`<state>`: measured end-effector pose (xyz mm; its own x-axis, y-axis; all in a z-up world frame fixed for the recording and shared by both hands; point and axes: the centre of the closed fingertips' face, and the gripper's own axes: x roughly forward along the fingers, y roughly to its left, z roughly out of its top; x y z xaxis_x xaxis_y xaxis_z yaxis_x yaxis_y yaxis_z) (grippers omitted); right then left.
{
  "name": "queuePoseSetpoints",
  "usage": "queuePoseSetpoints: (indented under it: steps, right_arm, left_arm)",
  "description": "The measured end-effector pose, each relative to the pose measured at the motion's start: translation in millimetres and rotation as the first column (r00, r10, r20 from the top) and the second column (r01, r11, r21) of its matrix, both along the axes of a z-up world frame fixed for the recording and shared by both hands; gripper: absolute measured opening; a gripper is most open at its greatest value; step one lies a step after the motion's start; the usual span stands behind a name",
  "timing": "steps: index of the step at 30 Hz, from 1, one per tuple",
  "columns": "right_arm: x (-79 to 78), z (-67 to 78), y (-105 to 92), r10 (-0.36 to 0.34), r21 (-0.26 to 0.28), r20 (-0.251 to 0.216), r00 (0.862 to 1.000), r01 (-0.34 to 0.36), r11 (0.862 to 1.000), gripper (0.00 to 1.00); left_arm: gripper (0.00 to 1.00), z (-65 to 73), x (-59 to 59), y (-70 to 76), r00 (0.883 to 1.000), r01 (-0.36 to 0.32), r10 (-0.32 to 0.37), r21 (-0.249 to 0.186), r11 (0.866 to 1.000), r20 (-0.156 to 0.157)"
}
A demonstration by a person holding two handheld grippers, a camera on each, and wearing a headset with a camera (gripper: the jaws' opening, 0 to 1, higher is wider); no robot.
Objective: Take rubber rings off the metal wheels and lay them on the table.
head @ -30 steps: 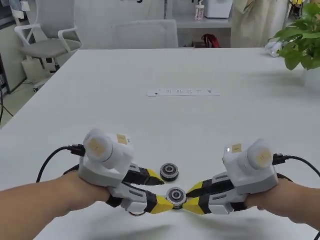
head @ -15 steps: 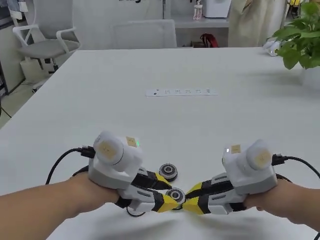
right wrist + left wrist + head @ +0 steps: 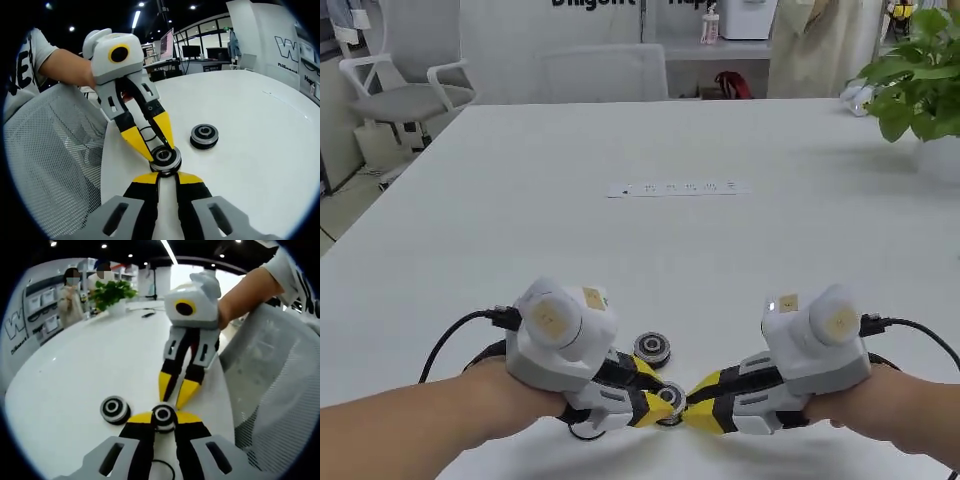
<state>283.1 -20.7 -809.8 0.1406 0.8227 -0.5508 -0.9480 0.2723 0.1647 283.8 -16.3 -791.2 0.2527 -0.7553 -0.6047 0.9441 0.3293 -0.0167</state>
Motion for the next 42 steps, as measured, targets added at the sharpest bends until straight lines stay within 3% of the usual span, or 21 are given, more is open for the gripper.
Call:
queuePoseSetpoints:
  steps: [3, 7, 11, 15, 18, 24, 31, 33, 37, 39, 40, 41, 42]
  right_arm:
    - [0.2, -0.1, -0.2, -0.002, 0.004, -0.002, 1.0, 0.002, 1.0, 0.09]
    - [-0.3, -0.4, 0.2, -0.005, 0.002, -0.008, 1.0, 0.005, 1.0, 0.09]
    - [0.9, -1.9, -1.6, -0.015, -0.002, -0.025, 1.0, 0.015, 1.0, 0.01]
    - [2.2, -2.3, -1.8, -0.028, 0.0, -0.035, 0.999, 0.028, 1.0, 0.0]
    - [4.2, -2.3, -2.6, -0.067, 0.02, -0.08, 0.995, 0.069, 0.997, 0.0]
    - [4.7, -1.1, -2.7, -0.088, 0.036, -0.122, 0.989, 0.093, 0.995, 0.0]
    - [5.6, 1.8, -6.3, -0.123, 0.068, -0.186, 0.975, 0.138, 0.988, 0.0]
    - [6.3, 5.3, -6.6, -0.143, 0.092, -0.224, 0.964, 0.167, 0.982, 0.0]
    - [10.0, 5.9, -9.0, -0.165, 0.107, -0.243, 0.956, 0.195, 0.975, 0.0]
    - [12.4, 10.6, -8.0, -0.181, 0.137, -0.27, 0.946, 0.224, 0.965, 0.0]
    - [14.5, 16.3, -6.0, -0.194, 0.166, -0.307, 0.932, 0.253, 0.953, 0.0]
    - [16.2, 11.3, -9.7, -0.197, 0.134, -0.286, 0.938, 0.243, 0.961, 0.0]
    - [15.4, 11.8, -8.4, -0.192, 0.143, -0.286, 0.939, 0.24, 0.96, 0.0]
  left_arm:
    - [0.14, 0.5, 1.6, -0.9, 1.0, 0.003, -0.003, 0.006, 1.0, 0.029]
    - [0.14, -0.8, 1.8, 0.1, 1.0, -0.013, 0.013, 0.005, 1.0, 0.023]
    - [0.14, -1.0, 1.7, 0.4, 0.999, -0.012, 0.011, 0.013, 1.0, 0.035]
    - [0.13, -1.3, 2.3, 0.6, 0.999, -0.011, 0.01, 0.017, 1.0, 0.039]
    - [0.13, -1.8, 2.7, 0.7, 0.999, -0.009, 0.008, 0.019, 1.0, 0.043]
    - [0.13, -1.8, 3.0, 0.2, 0.999, -0.007, 0.006, 0.027, 1.0, 0.053]
    - [0.13, -1.9, 2.9, 0.1, 0.999, -0.007, 0.006, 0.023, 1.0, 0.053]
    - [0.13, -2.1, 3.1, 0.2, 0.999, -0.008, 0.007, 0.025, 1.0, 0.053]
    - [0.12, -2.3, 3.4, -0.1, 0.999, -0.011, 0.01, 0.024, 1.0, 0.05]
    - [0.12, -2.4, 3.6, -0.1, 0.999, -0.012, 0.011, 0.022, 1.0, 0.049]
    - [0.12, -2.5, 3.7, -0.2, 0.999, -0.013, 0.012, 0.021, 1.0, 0.046]
    - [0.12, -2.6, 3.9, -0.6, 0.999, -0.014, 0.013, 0.02, 1.0, 0.045]
    - [0.12, -2.6, 3.8, -0.7, 0.999, -0.013, 0.012, 0.021, 1.0, 0.046]
